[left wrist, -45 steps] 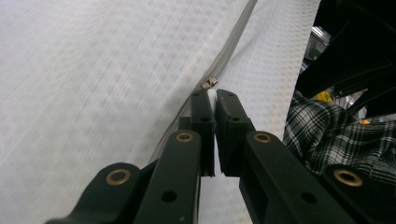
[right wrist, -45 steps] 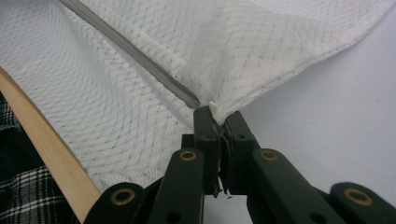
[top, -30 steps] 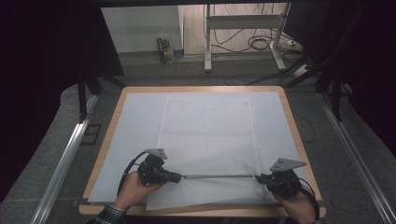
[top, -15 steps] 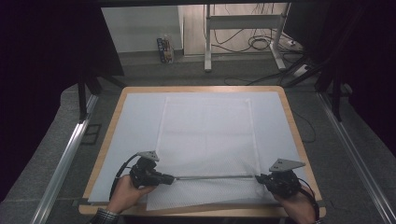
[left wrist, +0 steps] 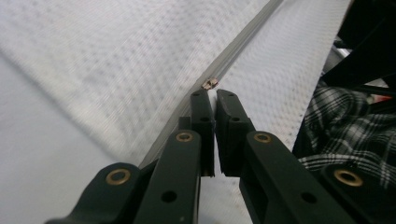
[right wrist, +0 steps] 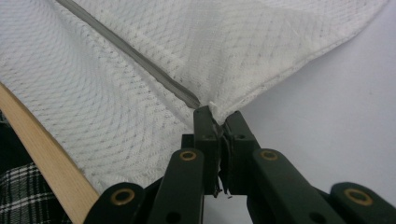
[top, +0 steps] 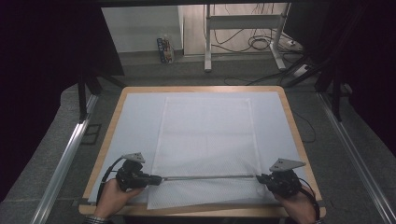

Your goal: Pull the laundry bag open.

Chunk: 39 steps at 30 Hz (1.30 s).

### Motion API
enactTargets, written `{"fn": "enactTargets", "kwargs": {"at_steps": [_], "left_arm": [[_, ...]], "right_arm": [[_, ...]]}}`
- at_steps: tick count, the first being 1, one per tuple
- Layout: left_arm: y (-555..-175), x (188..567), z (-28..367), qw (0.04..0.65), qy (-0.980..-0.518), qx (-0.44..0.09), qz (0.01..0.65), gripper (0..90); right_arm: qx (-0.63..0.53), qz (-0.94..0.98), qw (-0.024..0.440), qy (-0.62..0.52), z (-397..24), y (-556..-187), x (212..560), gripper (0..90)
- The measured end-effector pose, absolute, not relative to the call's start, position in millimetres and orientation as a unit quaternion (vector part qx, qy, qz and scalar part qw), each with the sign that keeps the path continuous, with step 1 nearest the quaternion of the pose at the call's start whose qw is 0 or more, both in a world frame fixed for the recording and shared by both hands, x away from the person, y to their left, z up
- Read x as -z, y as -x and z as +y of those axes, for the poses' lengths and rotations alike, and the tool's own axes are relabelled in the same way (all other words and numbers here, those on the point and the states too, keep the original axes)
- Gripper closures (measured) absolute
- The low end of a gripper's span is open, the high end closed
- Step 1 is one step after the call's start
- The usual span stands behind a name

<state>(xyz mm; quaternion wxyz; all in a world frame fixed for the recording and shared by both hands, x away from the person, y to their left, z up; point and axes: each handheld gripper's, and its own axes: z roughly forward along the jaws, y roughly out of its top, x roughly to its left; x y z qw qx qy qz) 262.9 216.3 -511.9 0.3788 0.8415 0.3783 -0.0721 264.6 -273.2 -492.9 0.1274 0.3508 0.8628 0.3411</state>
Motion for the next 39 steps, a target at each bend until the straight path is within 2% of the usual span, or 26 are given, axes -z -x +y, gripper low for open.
{"fn": "enactTargets", "kwargs": {"at_steps": [19,25,32,39], "left_arm": [[-255,514,237,0.375,-0.835,0.062,0.399,87.4],[-253,513,244,0.365,-0.832,0.042,0.415,87.4],[-251,514,254,0.378,-0.82,0.044,0.428,87.4],[-252,519,244,0.359,-0.83,0.05,0.425,87.1]], "right_arm": [[-0.336,0.865,0.123,-0.353,-275,-265,494,85.3],[-0.327,0.865,0.132,-0.358,-275,-265,494,85.4],[-0.326,0.863,0.124,-0.365,-278,-265,495,85.4],[-0.304,0.876,0.113,-0.356,-276,-264,501,84.0]]}}
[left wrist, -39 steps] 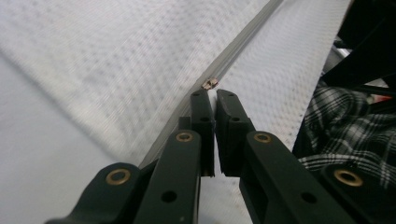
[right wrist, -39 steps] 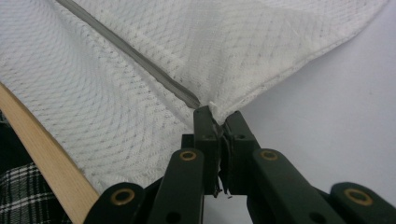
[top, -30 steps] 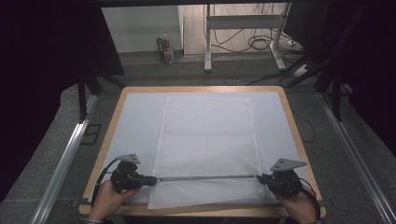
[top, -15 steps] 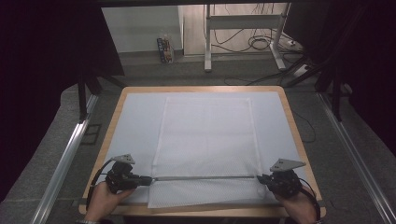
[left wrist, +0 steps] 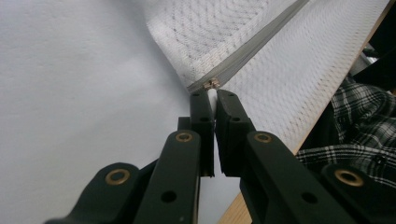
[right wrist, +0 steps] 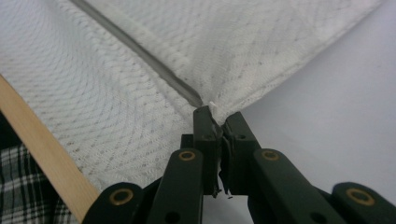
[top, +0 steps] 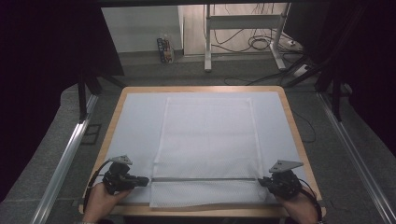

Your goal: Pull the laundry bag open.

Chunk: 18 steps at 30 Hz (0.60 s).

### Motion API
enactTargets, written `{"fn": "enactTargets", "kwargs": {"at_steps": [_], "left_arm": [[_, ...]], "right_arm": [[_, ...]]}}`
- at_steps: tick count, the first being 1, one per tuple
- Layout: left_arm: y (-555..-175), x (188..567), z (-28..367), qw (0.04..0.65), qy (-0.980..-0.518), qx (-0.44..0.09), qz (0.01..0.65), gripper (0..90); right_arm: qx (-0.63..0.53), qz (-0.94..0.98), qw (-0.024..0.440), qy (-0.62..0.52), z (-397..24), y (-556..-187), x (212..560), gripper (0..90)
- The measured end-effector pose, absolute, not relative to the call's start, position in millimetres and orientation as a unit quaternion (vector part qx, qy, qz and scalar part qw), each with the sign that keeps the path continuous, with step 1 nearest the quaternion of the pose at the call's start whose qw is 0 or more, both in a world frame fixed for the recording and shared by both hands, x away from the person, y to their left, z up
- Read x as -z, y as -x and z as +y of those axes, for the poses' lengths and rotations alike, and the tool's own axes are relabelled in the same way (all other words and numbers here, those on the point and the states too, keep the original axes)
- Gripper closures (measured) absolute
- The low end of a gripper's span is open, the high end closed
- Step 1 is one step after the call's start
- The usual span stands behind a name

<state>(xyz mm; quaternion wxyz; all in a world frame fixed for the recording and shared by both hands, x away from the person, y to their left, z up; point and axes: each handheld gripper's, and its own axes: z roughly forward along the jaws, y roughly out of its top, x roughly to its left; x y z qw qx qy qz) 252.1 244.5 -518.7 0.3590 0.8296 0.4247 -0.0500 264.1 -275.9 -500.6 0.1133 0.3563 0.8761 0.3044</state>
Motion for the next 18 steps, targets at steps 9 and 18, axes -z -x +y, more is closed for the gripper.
{"fn": "enactTargets", "kwargs": {"at_steps": [9,18], "left_arm": [[-250,521,242,0.358,-0.831,0.038,0.423,83.4],[-250,522,232,0.356,-0.832,-0.02,0.426,49.4]], "right_arm": [[-0.31,0.877,0.112,-0.349,-274,-262,500,76.7],[-0.321,0.878,0.149,-0.323,-271,-263,499,43.4]]}}
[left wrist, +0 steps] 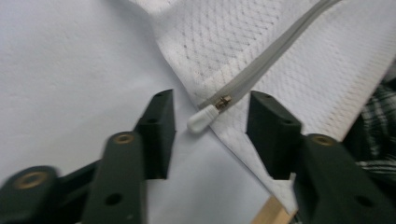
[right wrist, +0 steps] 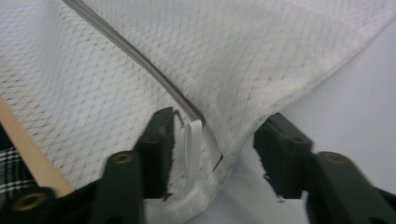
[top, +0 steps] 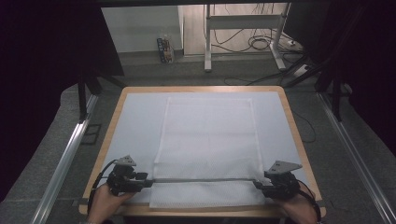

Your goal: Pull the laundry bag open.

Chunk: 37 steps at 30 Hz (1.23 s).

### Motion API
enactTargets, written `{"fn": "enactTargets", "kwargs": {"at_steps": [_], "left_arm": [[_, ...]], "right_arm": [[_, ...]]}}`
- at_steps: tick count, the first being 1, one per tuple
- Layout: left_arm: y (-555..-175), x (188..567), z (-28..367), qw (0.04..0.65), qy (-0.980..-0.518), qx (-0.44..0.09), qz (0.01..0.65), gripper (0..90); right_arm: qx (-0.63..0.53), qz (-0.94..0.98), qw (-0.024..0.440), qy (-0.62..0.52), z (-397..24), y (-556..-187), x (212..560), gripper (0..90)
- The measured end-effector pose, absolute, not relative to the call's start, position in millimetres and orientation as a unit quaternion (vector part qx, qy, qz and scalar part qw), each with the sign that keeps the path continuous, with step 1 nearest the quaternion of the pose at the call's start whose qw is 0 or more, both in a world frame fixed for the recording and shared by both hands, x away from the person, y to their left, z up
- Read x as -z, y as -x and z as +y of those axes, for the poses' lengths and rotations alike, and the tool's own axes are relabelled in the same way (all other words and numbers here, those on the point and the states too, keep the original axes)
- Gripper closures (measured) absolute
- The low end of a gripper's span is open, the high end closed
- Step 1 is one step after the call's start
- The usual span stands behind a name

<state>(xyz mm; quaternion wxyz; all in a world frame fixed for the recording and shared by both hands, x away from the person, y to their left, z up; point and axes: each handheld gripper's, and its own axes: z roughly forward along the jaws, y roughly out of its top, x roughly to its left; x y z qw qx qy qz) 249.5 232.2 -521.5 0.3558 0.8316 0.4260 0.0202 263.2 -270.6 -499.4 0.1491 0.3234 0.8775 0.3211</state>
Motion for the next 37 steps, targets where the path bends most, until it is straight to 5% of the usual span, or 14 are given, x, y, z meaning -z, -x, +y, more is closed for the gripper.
{"fn": "enactTargets", "kwargs": {"at_steps": [6,18,24,37], "left_arm": [[-242,514,227,0.363,-0.827,-0.084,0.42,31.5],[-213,515,233,0.385,-0.801,-0.143,0.435,1.8],[-202,527,241,0.369,-0.799,-0.166,0.444,0.0],[-201,531,237,0.334,-0.81,-0.184,0.445,0.0]], "right_arm": [[-0.34,0.868,0.167,-0.321,-270,-263,496,27.3],[-0.371,0.852,0.171,-0.326,-275,-250,492,9.5],[-0.389,0.838,0.152,-0.351,-282,-245,500,0.0],[-0.392,0.837,0.148,-0.351,-284,-244,502,0.0]]}}
